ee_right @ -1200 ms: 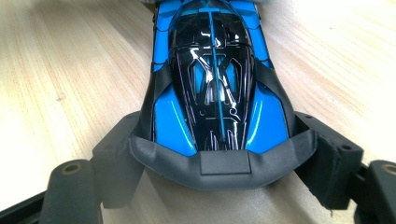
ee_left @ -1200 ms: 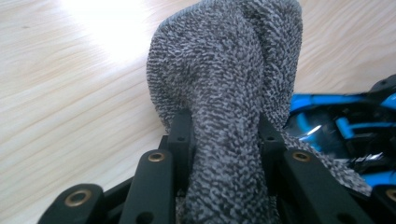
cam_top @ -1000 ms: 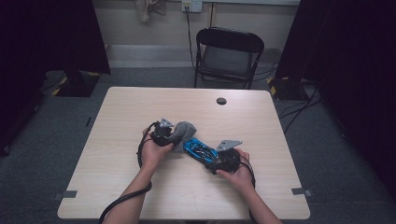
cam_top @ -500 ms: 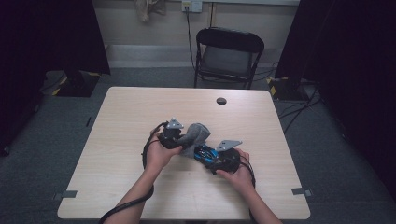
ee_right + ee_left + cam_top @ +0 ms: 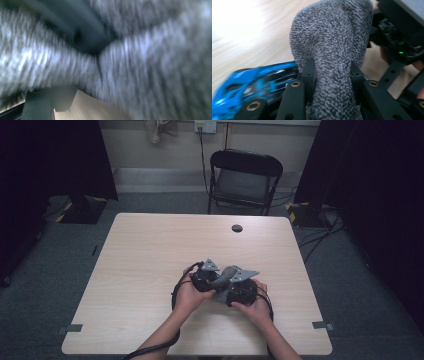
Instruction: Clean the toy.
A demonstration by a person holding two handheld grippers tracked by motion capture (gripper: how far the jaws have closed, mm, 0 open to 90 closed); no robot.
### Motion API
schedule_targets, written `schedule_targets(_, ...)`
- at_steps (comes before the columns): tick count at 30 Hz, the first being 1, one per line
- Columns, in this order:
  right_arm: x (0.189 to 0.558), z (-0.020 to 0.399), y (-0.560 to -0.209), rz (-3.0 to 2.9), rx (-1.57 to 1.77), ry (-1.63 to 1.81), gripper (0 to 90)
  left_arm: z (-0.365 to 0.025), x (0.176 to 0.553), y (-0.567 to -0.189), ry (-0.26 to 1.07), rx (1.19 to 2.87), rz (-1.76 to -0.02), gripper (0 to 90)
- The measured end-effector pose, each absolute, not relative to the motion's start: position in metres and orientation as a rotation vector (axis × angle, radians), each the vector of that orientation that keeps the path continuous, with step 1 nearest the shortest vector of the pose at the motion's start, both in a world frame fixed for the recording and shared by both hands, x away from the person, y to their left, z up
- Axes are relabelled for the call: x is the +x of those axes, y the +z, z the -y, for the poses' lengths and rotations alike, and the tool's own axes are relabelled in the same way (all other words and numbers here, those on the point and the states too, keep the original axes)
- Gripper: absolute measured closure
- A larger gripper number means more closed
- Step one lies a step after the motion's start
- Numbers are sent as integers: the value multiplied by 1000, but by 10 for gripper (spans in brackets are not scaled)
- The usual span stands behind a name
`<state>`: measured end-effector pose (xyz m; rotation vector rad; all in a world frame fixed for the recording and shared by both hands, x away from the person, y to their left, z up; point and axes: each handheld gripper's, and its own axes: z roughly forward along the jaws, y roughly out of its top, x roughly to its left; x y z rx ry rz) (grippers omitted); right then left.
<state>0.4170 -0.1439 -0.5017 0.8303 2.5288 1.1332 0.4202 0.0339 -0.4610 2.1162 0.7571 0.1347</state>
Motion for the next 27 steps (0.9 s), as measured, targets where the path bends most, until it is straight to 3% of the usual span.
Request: schedule_targets(27,417,144,-502,-2529,830,1133,242,-38,419,-465,188,2122,-759,671)
